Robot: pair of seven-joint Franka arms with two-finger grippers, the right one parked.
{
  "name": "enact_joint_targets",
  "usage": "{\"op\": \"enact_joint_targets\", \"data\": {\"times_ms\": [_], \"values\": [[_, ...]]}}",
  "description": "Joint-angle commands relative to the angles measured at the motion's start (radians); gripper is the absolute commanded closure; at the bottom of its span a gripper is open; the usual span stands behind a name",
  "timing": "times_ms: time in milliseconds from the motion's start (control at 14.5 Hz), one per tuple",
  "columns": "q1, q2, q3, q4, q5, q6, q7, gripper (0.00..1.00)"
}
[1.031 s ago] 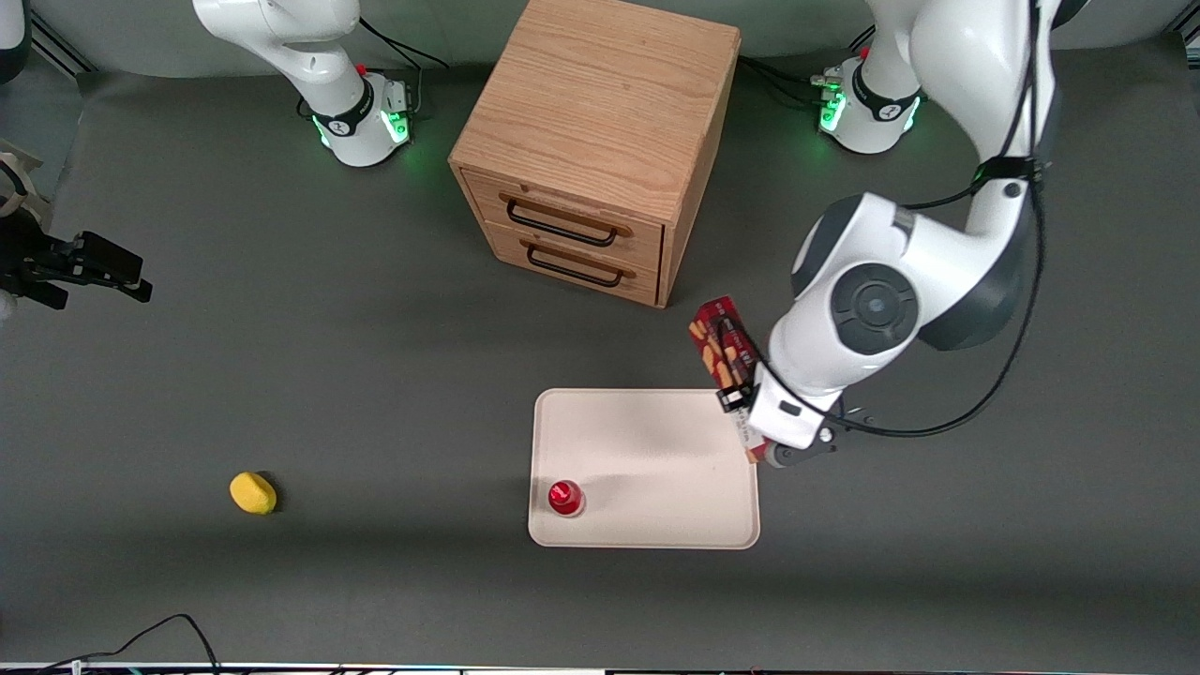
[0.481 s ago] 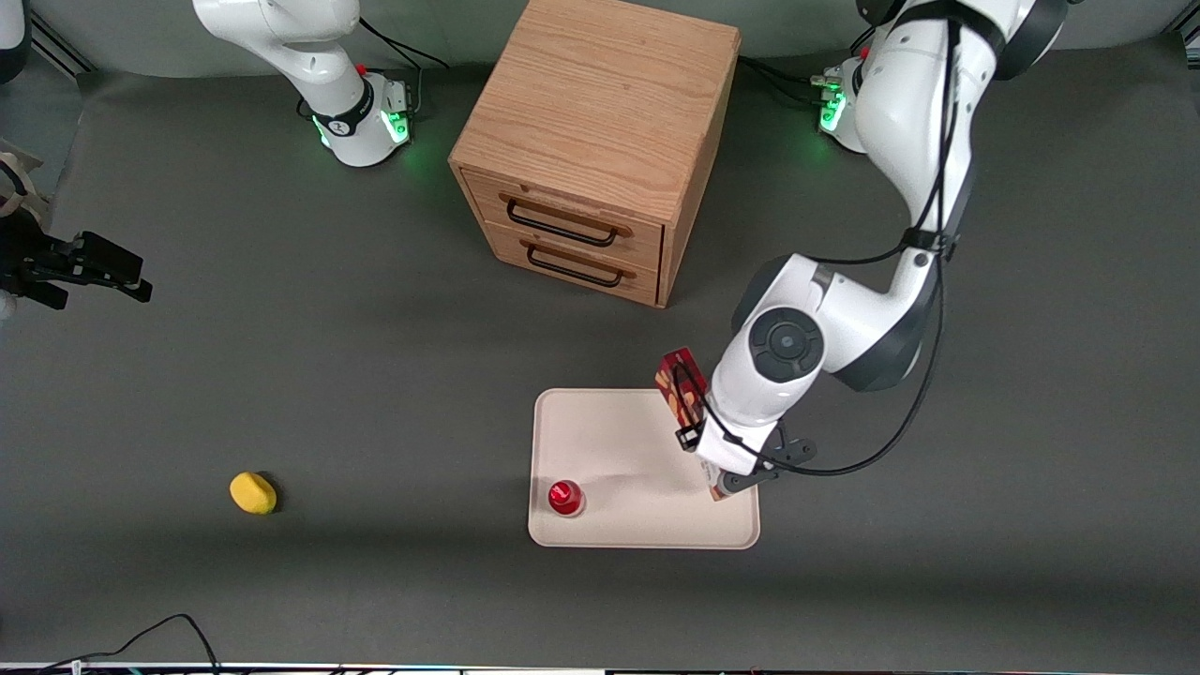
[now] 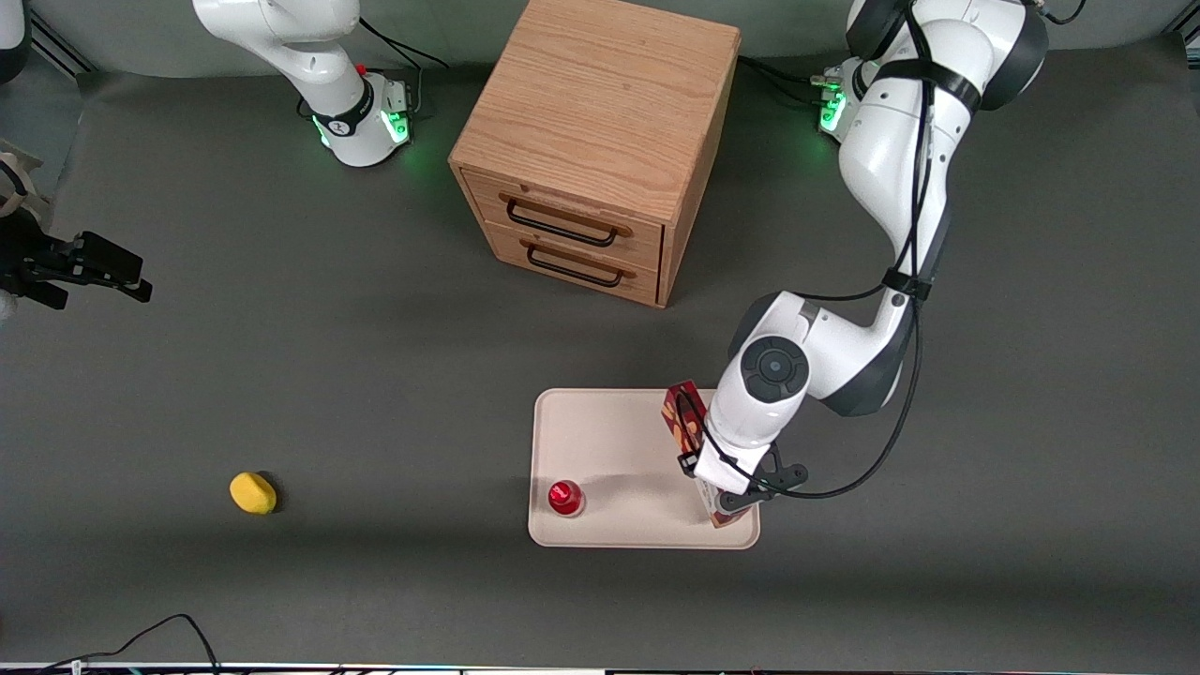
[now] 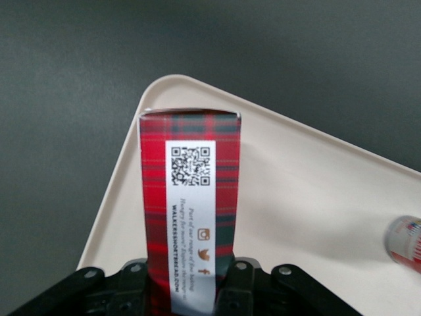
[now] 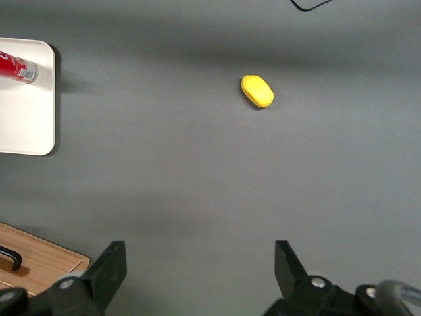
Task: Place red cookie box on tray
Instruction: 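Lower the box onto the tray beside the red object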
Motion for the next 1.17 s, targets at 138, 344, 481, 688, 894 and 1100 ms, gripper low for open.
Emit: {"op": "enact_joint_targets", "data": {"times_ms": [138,344,481,688,894,1100], "values": [[0.015,0.018,0.000,-0.022,0.013,0.057,0.033,1.00],[0.015,0.024,0.000,-0.035,0.012,0.070,0.031,0.98],[0.015,0.038,0.001,-0.035,0.010,0.081,0.031,0.88],[0.023,0.042,0.001,-0.033,0.010,0.090,0.033,0.33],[0.023,0.041,0.000,-0.032,0.009,0.090,0.027,0.00],[0.023,0.041,0.000,-0.027,0.004,0.078,0.022,0.00]]}}
